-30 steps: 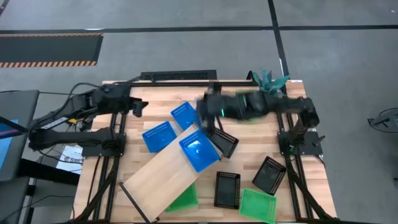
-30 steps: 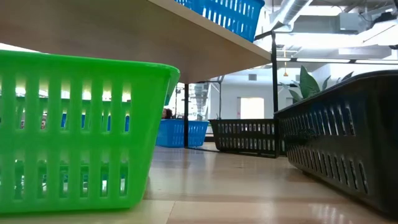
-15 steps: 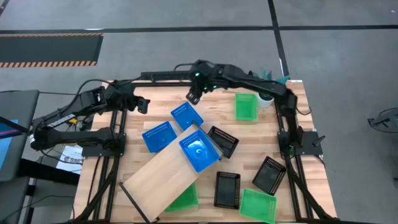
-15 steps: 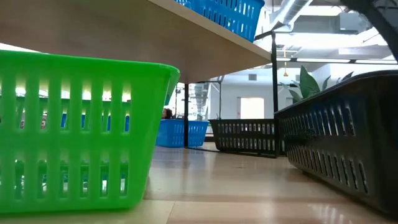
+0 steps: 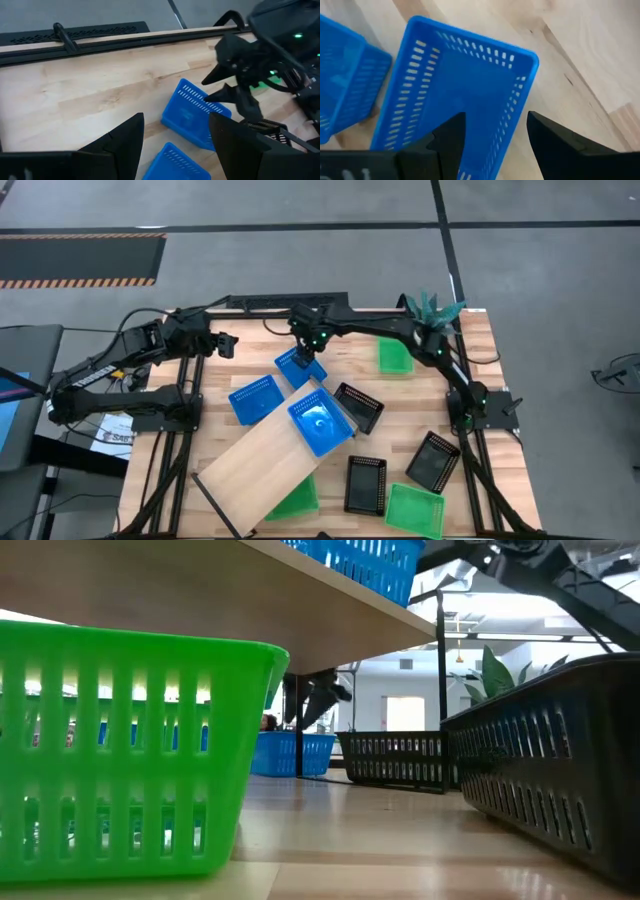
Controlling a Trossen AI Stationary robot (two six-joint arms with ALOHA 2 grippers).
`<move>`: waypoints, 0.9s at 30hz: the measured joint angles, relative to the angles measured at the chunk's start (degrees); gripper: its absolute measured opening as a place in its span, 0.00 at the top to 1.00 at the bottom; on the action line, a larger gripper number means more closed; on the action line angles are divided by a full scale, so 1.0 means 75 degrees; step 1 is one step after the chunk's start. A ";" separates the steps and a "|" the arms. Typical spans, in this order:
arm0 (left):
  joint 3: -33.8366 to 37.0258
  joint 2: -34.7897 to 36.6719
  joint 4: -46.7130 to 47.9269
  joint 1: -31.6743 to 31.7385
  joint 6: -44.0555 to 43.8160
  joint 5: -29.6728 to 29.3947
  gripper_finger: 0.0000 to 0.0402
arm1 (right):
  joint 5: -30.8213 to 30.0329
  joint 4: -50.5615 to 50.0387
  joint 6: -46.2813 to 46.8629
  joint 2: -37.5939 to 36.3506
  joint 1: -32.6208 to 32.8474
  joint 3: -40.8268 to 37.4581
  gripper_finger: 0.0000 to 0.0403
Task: Stack baskets on shelf by color
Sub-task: Stack the top blue bin on the blue bin on the shelf
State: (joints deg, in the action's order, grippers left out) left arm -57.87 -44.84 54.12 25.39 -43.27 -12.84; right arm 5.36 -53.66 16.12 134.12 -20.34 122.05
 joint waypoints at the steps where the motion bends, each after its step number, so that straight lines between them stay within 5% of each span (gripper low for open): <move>1: 0.0000 0.0000 -0.0001 0.0000 0.0006 -0.0001 0.47 | 0.0006 -0.0004 -0.0002 0.0032 -0.0017 0.0002 0.42; 18: 0.0000 0.0000 -0.0003 0.0000 0.0165 0.0000 0.47 | -0.0154 0.0386 0.0053 0.0033 -0.0146 -0.0487 0.44; 27: 0.0000 0.0000 -0.0001 0.0000 0.0192 0.0041 0.47 | -0.0294 0.0264 0.0266 0.0033 -0.0096 -0.0555 0.53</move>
State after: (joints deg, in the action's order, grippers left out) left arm -57.87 -44.84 54.11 25.39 -41.82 -12.53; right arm 3.16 -51.68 18.11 134.37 -21.06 117.89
